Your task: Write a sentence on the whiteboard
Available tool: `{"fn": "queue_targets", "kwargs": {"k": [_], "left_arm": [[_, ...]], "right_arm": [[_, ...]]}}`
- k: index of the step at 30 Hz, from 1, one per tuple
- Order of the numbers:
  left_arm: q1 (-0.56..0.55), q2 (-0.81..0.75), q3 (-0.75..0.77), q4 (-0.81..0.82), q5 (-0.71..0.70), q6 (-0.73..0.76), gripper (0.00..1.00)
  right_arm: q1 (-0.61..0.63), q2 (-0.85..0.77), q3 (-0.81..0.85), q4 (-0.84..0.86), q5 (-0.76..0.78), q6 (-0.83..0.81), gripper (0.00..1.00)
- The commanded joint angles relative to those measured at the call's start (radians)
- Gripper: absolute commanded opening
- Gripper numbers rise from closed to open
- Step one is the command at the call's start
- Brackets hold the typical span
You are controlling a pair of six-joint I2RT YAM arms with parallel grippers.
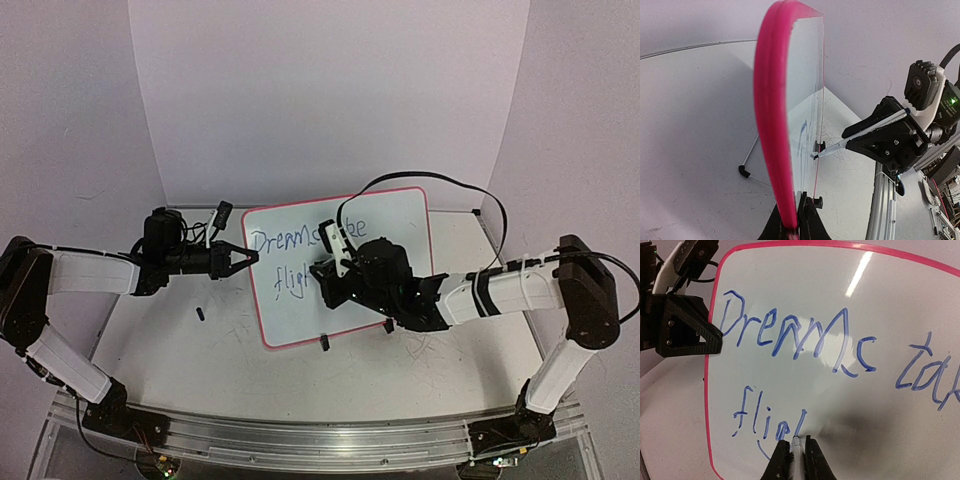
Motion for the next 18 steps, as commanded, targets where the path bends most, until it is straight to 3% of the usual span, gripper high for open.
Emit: {"fn": "queue_targets", "kwargs": {"k": [1, 11, 18], "left_arm": [[-0.01, 0.009, 0.029, -0.035, -0.093, 0.081, 0.0], [-0.01, 0.011, 0.03, -0.036, -0.091, 0.08, 0.0], [-0.011, 0.013, 0.032, -0.037, -0.089, 0.078, 0.0]], "right_arm": [[-0.019, -0.009, 0.034, 0.016, 0.062, 0.004, 0.0], [-0.021, -0.047, -0.014, -0.003, 0.096, 0.014, 0.0], [-0.019, -0.037, -0.043, -0.013, 0.034, 0.027, 0.0]]}}
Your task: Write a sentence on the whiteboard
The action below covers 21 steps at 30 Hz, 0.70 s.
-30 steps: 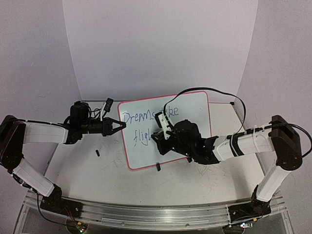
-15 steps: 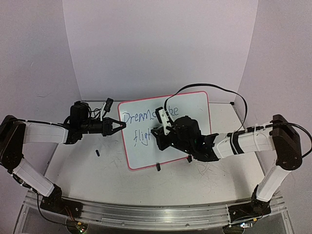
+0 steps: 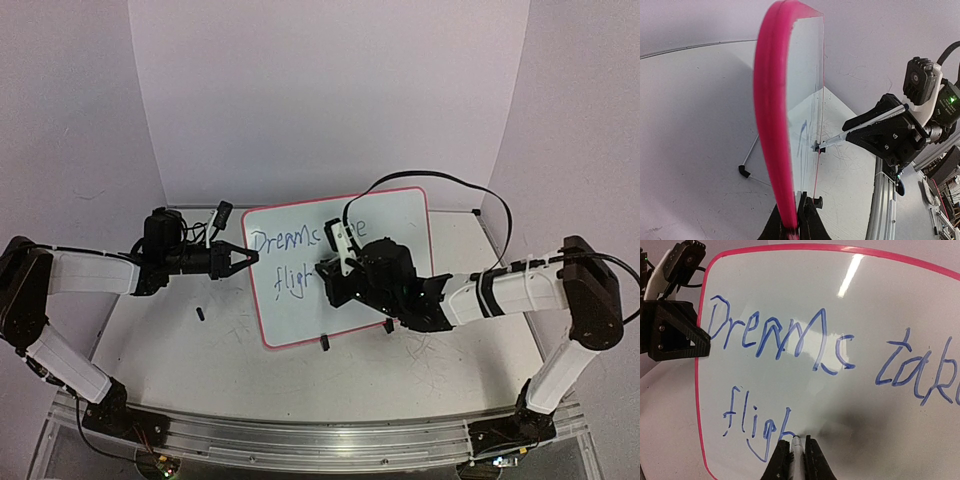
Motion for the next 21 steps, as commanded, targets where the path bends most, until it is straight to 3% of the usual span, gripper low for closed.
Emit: {"fn": "queue_targets", "kwargs": {"k": [1, 10, 15, 21], "left_arm": [[-0.011, 0.013, 0.032, -0.037, -0.09, 0.078, 0.0], [-0.011, 0.02, 0.036, -0.037, -0.088, 0.078, 0.0], [-0.013, 0.02, 0.038, -0.037, -0.088, 0.077, 0.0], [-0.013, 0.017, 0.035, -0.038, -0.091, 0.078, 0.0]], "right_arm": [[-0.012, -0.013, -0.027, -0.014, -0.01, 0.017, 0.0], [-0.012, -0.016, -0.051, -0.04, -0.01, 0.017, 0.0], [-0.014, -0.095, -0.056, -0.043, 0.025, -0.007, 0.0], [-0.024, -0.169, -0.068, 0.037, -0.084, -0.022, 0.0]]}}
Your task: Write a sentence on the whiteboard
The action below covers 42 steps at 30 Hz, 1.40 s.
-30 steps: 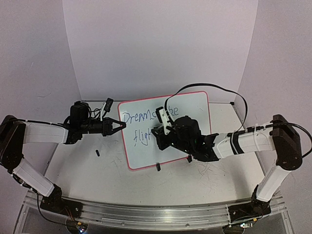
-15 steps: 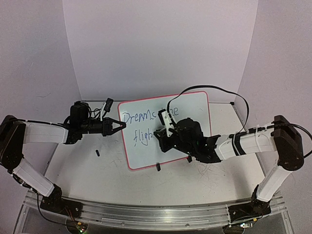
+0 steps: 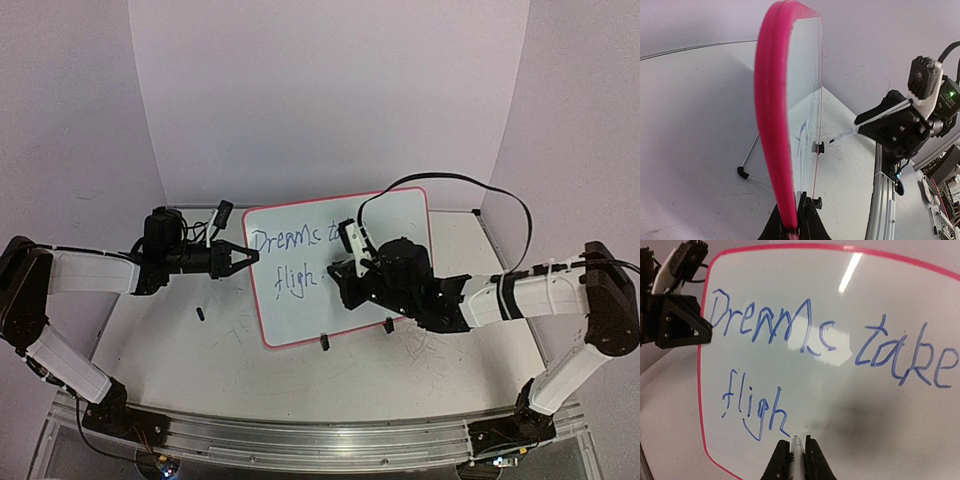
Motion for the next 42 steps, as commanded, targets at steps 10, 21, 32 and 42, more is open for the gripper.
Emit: {"fn": "queue_targets", "kwargs": {"k": [10, 21, 32, 42], "left_arm": [[-0.011, 0.014, 0.027, -0.039, -0.096, 0.08, 0.0], [-0.012, 0.018, 0.033, -0.039, -0.094, 0.083, 0.0], [-0.012, 0.015, 0.031, -0.041, -0.095, 0.083, 0.0], [-0.012, 0.017, 0.032, -0.041, -0.095, 0.084, 0.0]], "right_arm": [[-0.017, 0.074, 0.115, 0.086, -0.023, -0.028, 0.0], [-0.03, 0.078, 0.119, 0.091, 0.021, -0.028, 0.0], [-0.034, 0.095, 0.112, 0.086, 0.026, -0.026, 0.0], [-0.033, 0.068, 0.048, 0.062, 0.01, 0.005, 0.0]]}}
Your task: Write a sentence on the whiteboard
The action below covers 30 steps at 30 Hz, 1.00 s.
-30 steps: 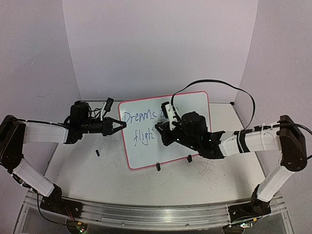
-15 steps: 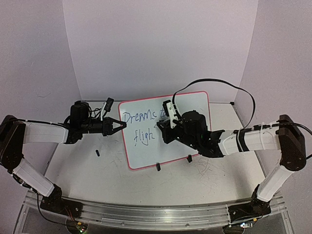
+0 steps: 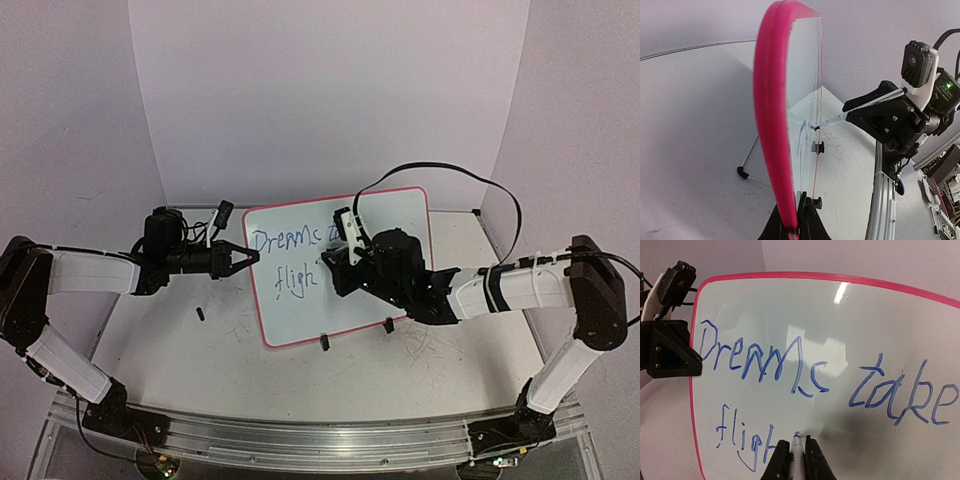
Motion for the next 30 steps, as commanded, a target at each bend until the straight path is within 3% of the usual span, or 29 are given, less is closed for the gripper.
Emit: {"fn": "queue_targets", "kwargs": {"k": [1, 18, 24, 30], "left_arm": [[-0.009, 0.017, 0.032, -0.041, -0.094, 0.081, 0.0], [-0.011, 0.019, 0.031, -0.042, -0.092, 0.08, 0.0], [-0.01, 0.018, 0.029, -0.043, -0.095, 0.08, 0.0], [-0.011, 0.021, 0.033, -0.044, -0.094, 0.08, 0.0]], "right_arm": [[-0.001, -0.015, -0.028, -0.002, 0.002, 0.022, 0.0], [0.009, -0.017, -0.091, -0.006, 0.005, 0.066, 0.0], [0.006, -0.088, -0.105, -0.008, 0.058, 0.04, 0.0], [0.006, -0.1, -0.063, 0.028, -0.072, 0.012, 0.0]]}}
